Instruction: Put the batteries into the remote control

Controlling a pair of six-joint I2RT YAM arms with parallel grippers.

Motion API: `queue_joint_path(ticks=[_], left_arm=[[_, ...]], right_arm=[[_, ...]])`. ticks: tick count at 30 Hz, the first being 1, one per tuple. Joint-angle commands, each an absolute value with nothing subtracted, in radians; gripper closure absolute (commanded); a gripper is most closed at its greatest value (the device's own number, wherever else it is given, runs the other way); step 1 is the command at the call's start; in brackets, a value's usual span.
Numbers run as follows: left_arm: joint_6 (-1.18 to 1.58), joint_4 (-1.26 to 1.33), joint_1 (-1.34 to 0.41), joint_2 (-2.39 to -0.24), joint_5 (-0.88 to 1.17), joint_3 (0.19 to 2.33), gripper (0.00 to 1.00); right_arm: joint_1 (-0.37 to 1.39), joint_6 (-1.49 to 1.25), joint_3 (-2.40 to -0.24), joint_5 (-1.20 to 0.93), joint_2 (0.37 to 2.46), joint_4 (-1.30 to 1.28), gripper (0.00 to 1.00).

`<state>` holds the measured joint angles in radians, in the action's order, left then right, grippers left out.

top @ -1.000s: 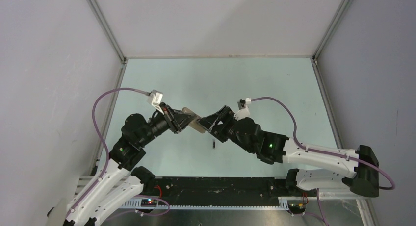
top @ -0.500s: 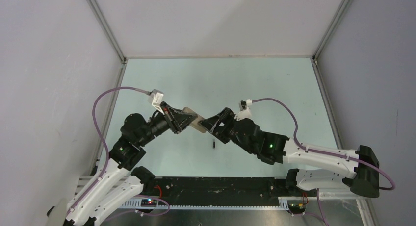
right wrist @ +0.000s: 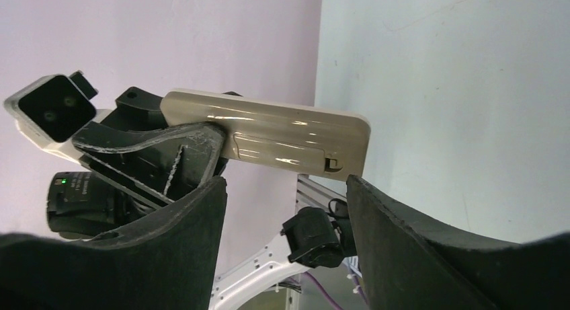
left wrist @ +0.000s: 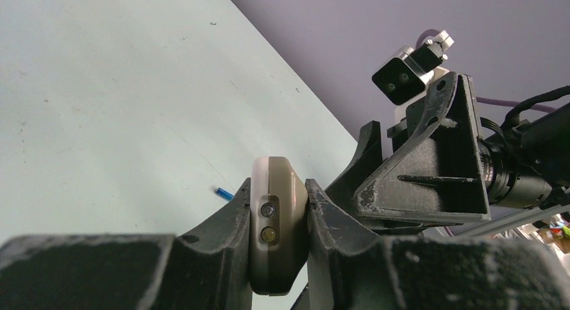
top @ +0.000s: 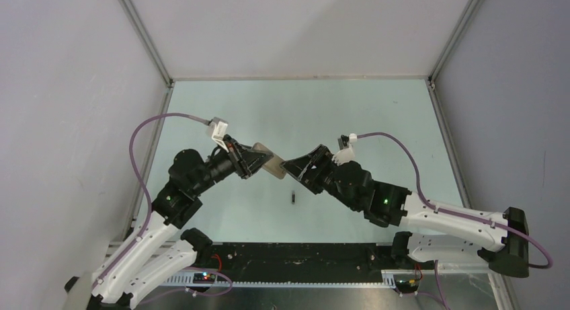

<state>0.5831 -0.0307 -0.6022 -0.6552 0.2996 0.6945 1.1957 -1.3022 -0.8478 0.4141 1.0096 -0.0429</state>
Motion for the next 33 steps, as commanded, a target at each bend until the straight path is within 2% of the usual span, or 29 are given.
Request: queue_joint_path(ticks=[1, 5, 14, 33], left_arm=[[0.553, 0.019, -0.609, -0.661, 0.314, 0.733, 1.00], [0.538, 0.039, -0.609, -0.665, 0.327, 0.738, 1.00], [0.513, 0.049, -0.610, -0.690, 0.347, 0.736, 1.00], [0.501, 0.057, -0.609, -0.686, 0.323, 0.727, 1.00]], right_arm=[[1.188, -1.281, -0.892, 0.447, 1.017, -0.081, 0.29], [1.179, -1.283, -0.893, 0.448, 1.039, -0.053, 0.29], [1.146, -1.268, -0.893, 0.394, 1.086, 0.058, 0.53], [1.189, -1.306, -0.893, 0.450, 1.088, 0.024, 0.53]])
